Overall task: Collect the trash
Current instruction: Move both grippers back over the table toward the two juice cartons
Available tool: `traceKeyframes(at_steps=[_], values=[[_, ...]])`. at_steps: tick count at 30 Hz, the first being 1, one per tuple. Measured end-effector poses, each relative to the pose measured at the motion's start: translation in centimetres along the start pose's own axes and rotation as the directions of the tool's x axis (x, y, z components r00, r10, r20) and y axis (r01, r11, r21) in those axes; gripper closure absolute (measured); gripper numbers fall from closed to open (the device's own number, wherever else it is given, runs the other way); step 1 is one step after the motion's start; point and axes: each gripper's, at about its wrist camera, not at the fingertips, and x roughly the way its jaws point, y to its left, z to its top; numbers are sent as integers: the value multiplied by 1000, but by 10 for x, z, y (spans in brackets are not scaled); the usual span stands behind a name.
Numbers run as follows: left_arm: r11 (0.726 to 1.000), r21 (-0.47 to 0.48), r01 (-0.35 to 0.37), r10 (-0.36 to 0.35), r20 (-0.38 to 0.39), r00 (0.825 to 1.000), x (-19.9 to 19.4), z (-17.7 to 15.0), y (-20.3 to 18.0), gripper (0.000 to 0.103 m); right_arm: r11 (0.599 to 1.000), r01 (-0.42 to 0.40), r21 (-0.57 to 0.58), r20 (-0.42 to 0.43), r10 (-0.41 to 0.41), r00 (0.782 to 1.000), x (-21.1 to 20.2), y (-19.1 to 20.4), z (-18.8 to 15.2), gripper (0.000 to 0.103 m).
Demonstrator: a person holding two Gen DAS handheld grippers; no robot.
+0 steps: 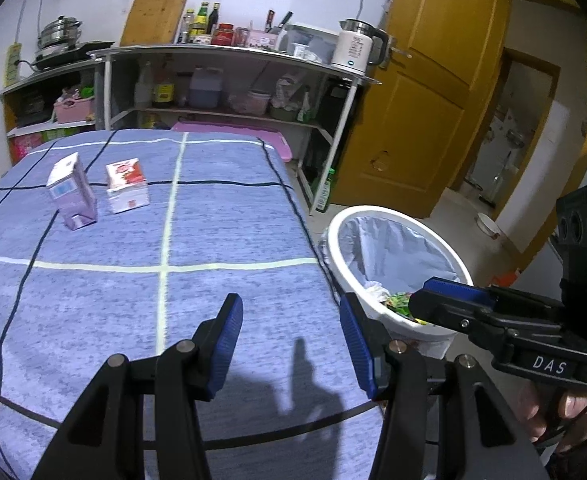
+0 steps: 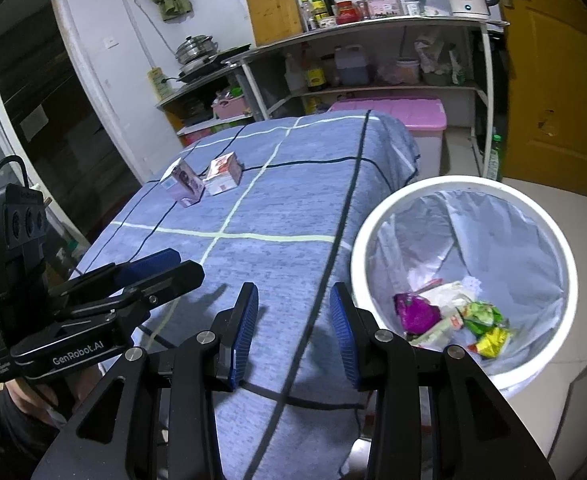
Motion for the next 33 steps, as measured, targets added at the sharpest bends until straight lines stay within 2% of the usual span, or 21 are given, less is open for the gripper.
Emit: traceKeyframes(at_steps=[9, 14, 19, 26, 33], values=[[997, -53, -64, 64, 7, 998, -6, -2, 35, 51, 999, -28, -34, -26, 27, 999, 22, 18, 9, 64], [990, -85, -109, 111, 24, 994, -10, 3, 59, 50, 997, -54, -63, -32, 52, 998, 35, 32, 22, 59], [980, -120, -161, 167, 42, 985, -15, 12, 85, 46, 992, -73, -105, -35, 69, 997, 51, 49, 38, 54], [958, -170, -232, 245, 58, 968, -17, 26, 122, 44, 984, -99, -151, -44, 94, 995, 74, 69, 58, 50], [943, -196, -269, 285, 56, 957, -5, 45, 151, 44, 980, -112, -163, -59, 103, 993, 96, 77, 76, 49]])
